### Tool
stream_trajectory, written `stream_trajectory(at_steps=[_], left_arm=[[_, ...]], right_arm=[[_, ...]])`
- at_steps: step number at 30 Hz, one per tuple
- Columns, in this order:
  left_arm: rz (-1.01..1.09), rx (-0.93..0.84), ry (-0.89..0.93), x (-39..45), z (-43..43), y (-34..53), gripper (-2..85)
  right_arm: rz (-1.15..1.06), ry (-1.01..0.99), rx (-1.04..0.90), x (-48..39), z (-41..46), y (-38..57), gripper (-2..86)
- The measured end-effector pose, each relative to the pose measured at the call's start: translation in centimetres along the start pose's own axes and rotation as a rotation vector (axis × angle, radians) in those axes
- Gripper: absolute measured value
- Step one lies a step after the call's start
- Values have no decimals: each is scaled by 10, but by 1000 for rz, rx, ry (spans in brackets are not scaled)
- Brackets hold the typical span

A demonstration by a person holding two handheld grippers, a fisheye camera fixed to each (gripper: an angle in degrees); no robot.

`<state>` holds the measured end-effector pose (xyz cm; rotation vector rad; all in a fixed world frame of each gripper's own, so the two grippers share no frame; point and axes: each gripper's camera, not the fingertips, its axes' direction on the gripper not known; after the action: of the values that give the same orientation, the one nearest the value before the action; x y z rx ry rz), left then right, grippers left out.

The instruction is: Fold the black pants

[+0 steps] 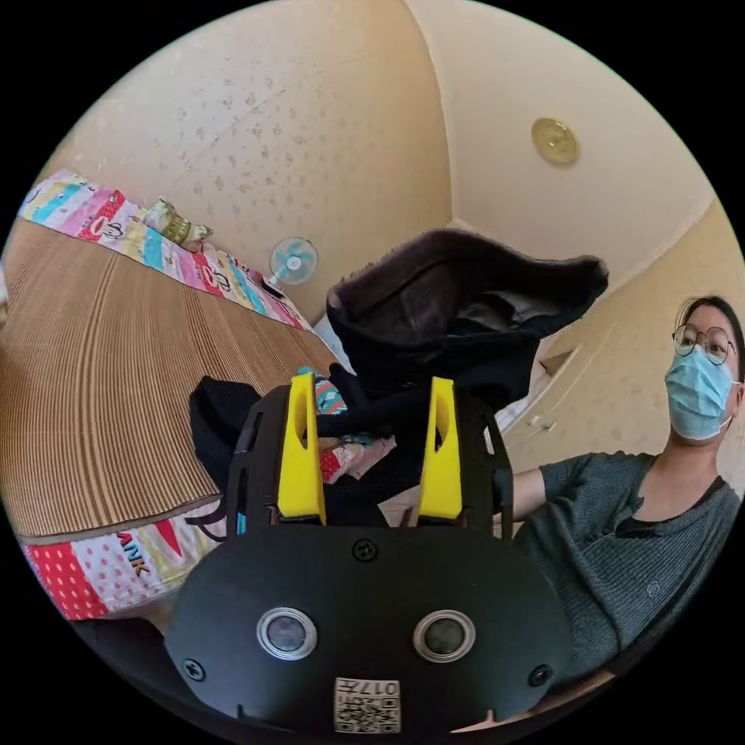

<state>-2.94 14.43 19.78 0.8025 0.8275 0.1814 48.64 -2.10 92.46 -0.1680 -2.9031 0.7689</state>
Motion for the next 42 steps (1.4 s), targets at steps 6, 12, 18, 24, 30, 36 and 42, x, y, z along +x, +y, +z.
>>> stream_trajectory(at_steps=[6,12,18,24,30,36,42], left_arm=[[58,1,56,30,6,29,243],[212,85,103,70,-38,42,236],[418,160,120,163,-54,21,147],[390,340,326,173,-118,1,67],[483,518,267,213,-204,-1,63],[416,394,152,174,-204,17,63],[398,308,369,100,-167,2,62]], right_arm=[[12,-148,24,-44,34,-11,22],[-18,-252,86,-71,51,-27,21],[70,-286,199,-38,44,-2,18],[97,-81,223,-28,11,10,18],[153,624,-271,-46,30,2,20],[270,1008,-412,-41,18,77,18],[423,764,-84,10,-53,149,17]])
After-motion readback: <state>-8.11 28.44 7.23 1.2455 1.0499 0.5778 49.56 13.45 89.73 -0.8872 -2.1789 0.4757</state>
